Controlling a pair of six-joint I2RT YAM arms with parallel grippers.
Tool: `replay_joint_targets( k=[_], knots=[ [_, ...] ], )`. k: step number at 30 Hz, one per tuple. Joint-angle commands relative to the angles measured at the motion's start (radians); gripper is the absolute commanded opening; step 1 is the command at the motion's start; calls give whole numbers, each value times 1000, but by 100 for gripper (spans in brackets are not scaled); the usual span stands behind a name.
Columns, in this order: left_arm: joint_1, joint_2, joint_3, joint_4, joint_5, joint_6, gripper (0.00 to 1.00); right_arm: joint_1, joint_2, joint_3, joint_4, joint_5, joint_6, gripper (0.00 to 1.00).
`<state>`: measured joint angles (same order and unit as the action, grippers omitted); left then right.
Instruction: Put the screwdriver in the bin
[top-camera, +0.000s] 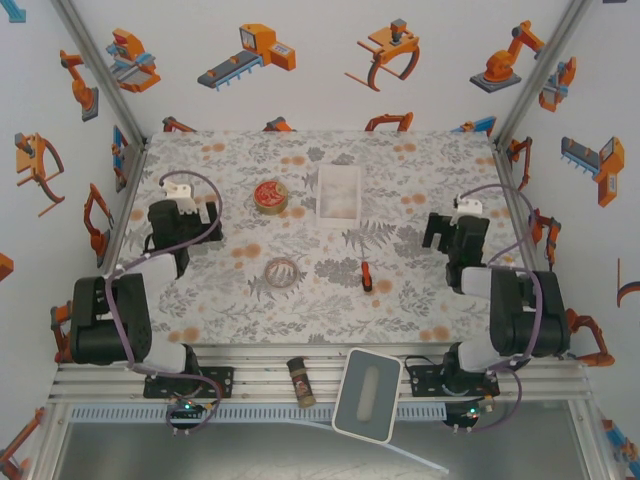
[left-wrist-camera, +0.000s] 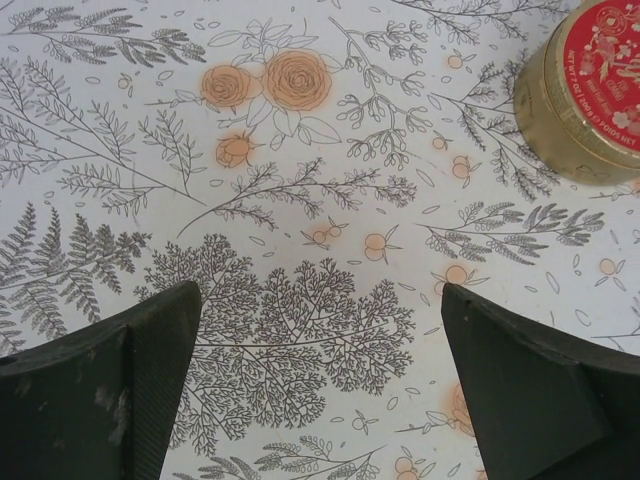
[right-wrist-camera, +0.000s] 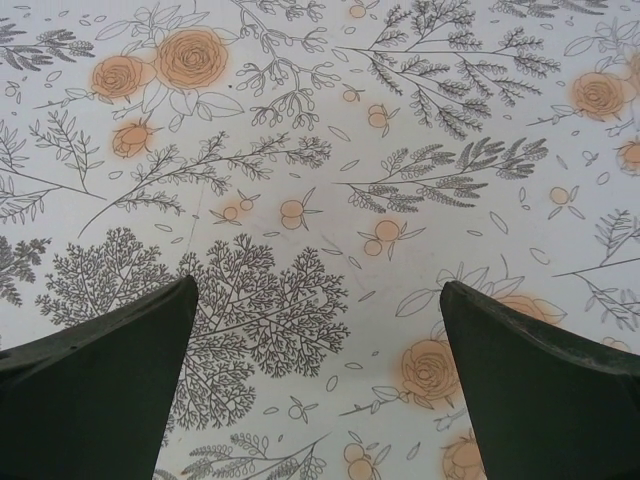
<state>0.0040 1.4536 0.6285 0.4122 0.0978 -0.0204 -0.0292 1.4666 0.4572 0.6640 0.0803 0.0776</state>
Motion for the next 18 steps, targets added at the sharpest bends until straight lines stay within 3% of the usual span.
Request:
replay_joint_targets(
  k=[1, 4, 9, 11, 14, 18],
  knots=[
    [-4, -39, 96, -288, 18, 18, 97, -1, -86, 91, -176, 25, 4, 99],
    [-9, -47, 214, -500, 35, 12, 97, 5, -153, 165, -335, 6, 81, 99],
    [-8, -58, 400, -791, 107, 45, 97, 11, -186, 449, -870, -16, 330, 100],
    [-9, -45, 490, -921, 150, 69, 97, 11, -211, 474, -933, -89, 376, 100],
    [-9, -45, 571, -1025, 201, 91, 97, 24, -289, 413, -878, -227, 425, 99],
    [-14, -70, 631, -1087, 205, 100, 97, 148, -348, 421, -971, -166, 398, 93]
  ],
)
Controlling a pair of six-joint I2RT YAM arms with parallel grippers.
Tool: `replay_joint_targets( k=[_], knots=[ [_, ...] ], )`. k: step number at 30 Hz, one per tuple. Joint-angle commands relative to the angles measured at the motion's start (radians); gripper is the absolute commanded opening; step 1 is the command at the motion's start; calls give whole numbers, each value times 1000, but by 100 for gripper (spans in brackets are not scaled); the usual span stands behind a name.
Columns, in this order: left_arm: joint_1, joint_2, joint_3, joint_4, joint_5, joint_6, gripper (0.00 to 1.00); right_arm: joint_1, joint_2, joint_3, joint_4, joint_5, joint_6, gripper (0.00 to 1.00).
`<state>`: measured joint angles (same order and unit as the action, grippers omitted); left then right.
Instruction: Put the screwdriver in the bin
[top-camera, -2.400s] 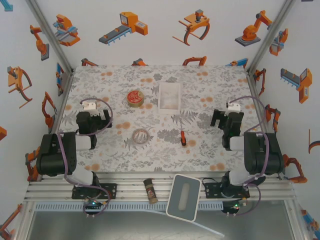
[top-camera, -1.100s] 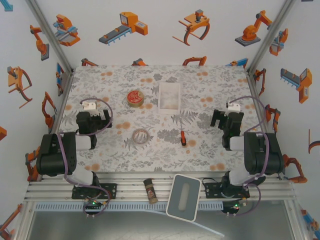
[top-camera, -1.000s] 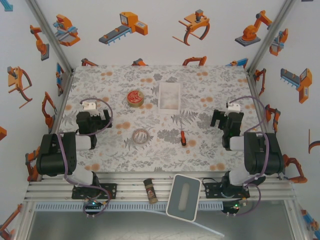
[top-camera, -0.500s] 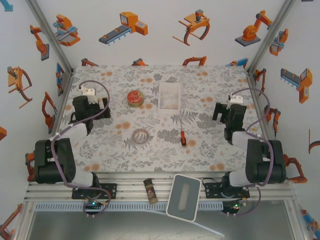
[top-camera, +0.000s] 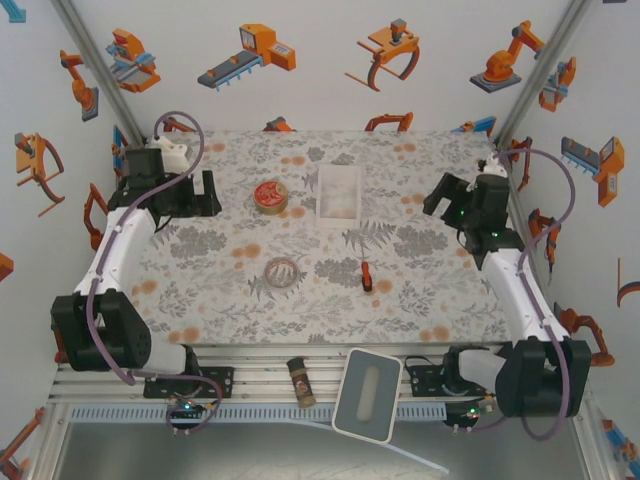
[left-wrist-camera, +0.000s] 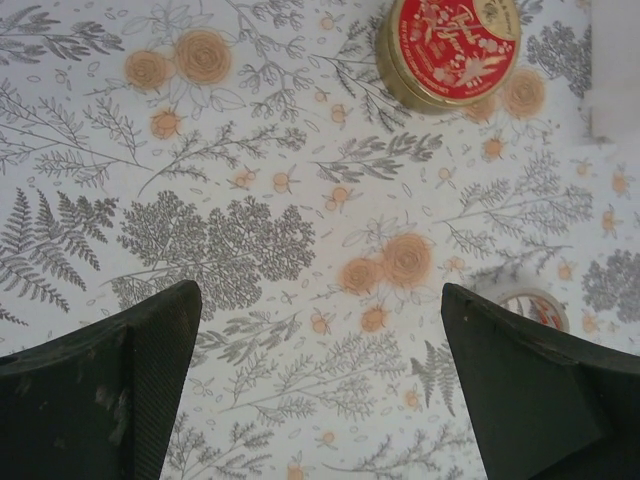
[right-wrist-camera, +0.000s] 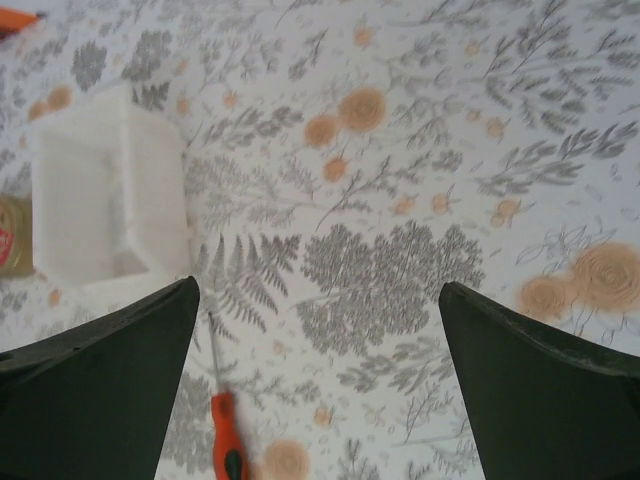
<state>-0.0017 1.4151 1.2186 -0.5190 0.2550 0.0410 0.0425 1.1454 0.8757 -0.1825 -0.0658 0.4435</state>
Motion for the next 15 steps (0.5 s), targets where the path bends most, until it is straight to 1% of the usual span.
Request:
replay_joint_targets(
  k=[1, 3, 5, 7, 11, 15],
  knots=[
    [-10, -34, 61, -178, 52, 42, 97, 126, -22, 21, -172, 19, 17, 89],
    [-14, -37, 93, -216, 62, 55, 97, 220, 8, 66, -285, 86, -3, 85],
    [-19, -46, 108, -244, 67, 84, 97, 294, 47, 102, -381, 108, -13, 75],
    [-27, -60, 105, -259, 65, 117, 97, 344, 55, 86, -401, 118, 15, 70],
    [-35, -85, 83, -262, 52, 125, 97, 403, 31, -16, -329, 111, 89, 70],
    [-43, -87, 79, -269, 60, 114, 97, 439, 87, -28, -328, 110, 115, 68]
  ],
)
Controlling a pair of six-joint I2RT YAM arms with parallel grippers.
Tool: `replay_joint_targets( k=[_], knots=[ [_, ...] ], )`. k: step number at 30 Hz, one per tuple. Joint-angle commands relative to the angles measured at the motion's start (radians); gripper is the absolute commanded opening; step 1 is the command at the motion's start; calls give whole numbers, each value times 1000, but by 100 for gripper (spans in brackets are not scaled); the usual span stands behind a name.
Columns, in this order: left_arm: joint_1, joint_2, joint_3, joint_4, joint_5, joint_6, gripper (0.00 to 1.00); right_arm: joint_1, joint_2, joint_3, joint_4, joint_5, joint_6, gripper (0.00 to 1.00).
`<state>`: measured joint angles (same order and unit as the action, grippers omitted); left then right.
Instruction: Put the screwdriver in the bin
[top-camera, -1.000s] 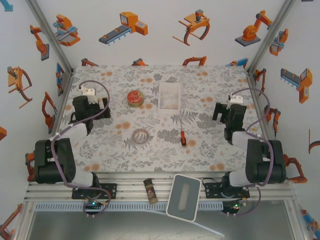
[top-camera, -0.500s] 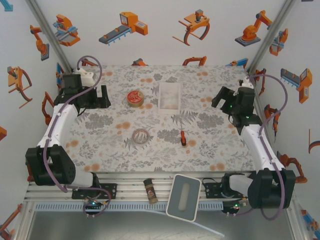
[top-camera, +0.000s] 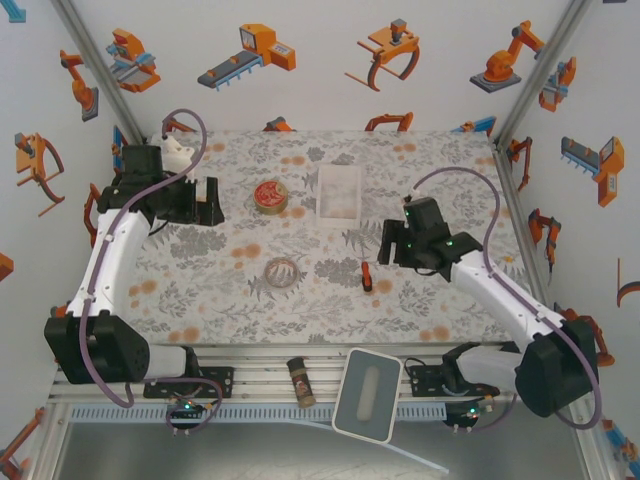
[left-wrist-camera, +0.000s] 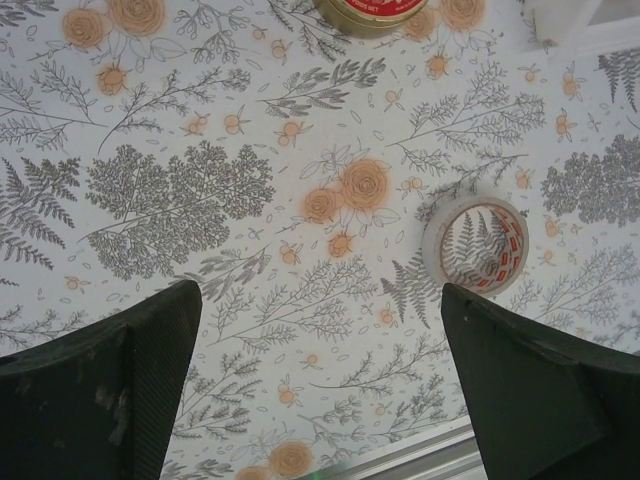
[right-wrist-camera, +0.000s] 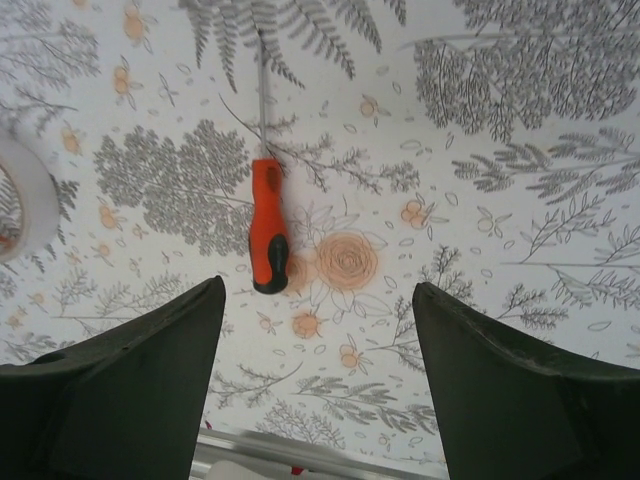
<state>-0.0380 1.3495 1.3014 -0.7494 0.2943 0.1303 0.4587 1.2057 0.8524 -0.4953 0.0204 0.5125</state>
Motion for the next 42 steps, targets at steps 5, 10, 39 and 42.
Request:
replay_joint_targets(
  k=[5, 10, 39, 42],
  knots=[
    [-16, -25, -1, -39, 26, 15, 97, 86, 138, 50, -58, 83, 49, 66],
    [-24, -40, -11, -39, 32, 4, 97, 123, 220, 74, -35, 54, 71, 65],
    [-68, -83, 7, -122, 269, 57, 97, 194, 438, 83, 27, 42, 144, 45],
    [-72, -83, 4, -122, 267, 60, 97, 201, 446, 89, 22, 50, 142, 44]
  ],
)
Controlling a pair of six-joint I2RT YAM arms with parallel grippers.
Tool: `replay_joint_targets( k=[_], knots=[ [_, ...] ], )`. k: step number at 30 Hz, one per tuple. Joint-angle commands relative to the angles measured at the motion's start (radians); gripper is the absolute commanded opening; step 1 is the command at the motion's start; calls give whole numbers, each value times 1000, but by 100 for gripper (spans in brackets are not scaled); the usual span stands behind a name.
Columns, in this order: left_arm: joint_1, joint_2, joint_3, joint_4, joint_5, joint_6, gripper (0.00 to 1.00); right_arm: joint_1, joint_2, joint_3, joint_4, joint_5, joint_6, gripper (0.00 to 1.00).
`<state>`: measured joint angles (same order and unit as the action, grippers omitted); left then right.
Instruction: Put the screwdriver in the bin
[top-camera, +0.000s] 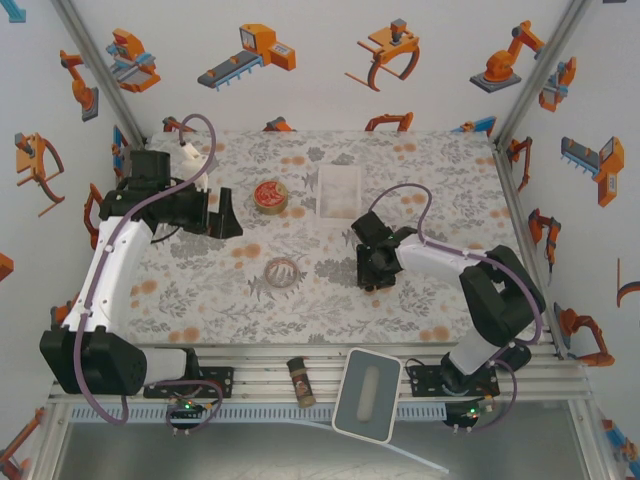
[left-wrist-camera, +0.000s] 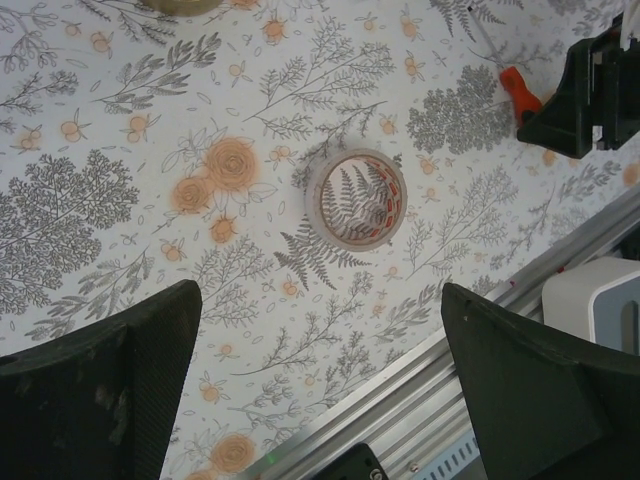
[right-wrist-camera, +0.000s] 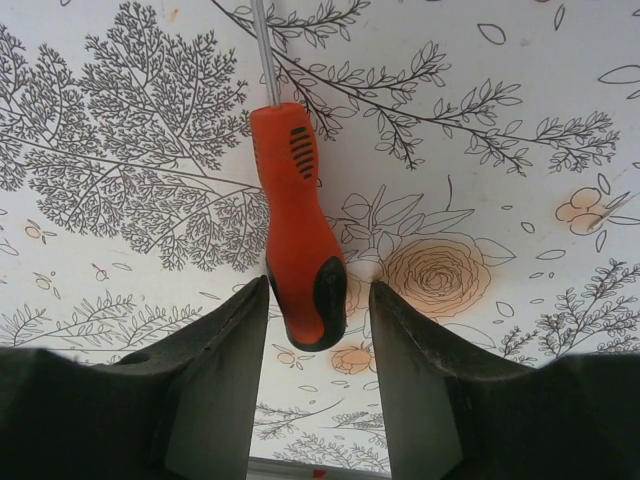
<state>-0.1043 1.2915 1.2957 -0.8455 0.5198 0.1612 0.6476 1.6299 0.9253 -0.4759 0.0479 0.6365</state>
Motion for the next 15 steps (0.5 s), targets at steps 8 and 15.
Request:
replay_joint_targets(
  k=[8, 15],
  knots=[
    [-9, -22, 8, -26, 37, 35, 97, 17, 25, 17, -7, 27, 11, 30],
    [-12, -25, 13, -26, 39, 35, 97, 24, -19, 27, -49, 32, -6, 20]
  ],
)
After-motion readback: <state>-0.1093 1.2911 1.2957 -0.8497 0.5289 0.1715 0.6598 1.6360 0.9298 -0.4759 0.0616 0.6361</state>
